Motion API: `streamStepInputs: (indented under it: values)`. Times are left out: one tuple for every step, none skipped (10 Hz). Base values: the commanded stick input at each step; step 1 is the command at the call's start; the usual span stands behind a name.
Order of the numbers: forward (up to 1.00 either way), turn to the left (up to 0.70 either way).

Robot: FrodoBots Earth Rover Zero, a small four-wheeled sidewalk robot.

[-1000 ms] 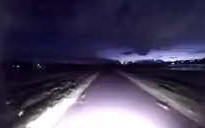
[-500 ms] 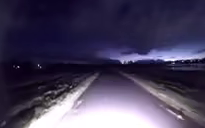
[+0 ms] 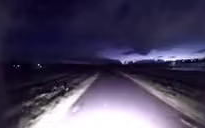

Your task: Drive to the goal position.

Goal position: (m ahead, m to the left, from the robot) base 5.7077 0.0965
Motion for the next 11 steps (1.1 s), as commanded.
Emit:
streamStepInputs:
  values:
    - [0.70,-0.14]
    - [0.70,-0.22]
    - [0.70,-0.09]
    - [0.70,0.00]
    - [0.70,0.00]
    - [0.70,0.00]
    - [0.70,0.00]
    - [0.70,0.00]
    - [0.70,0.00]
    - [0.70,-0.12]
    - [0.70,-0.26]
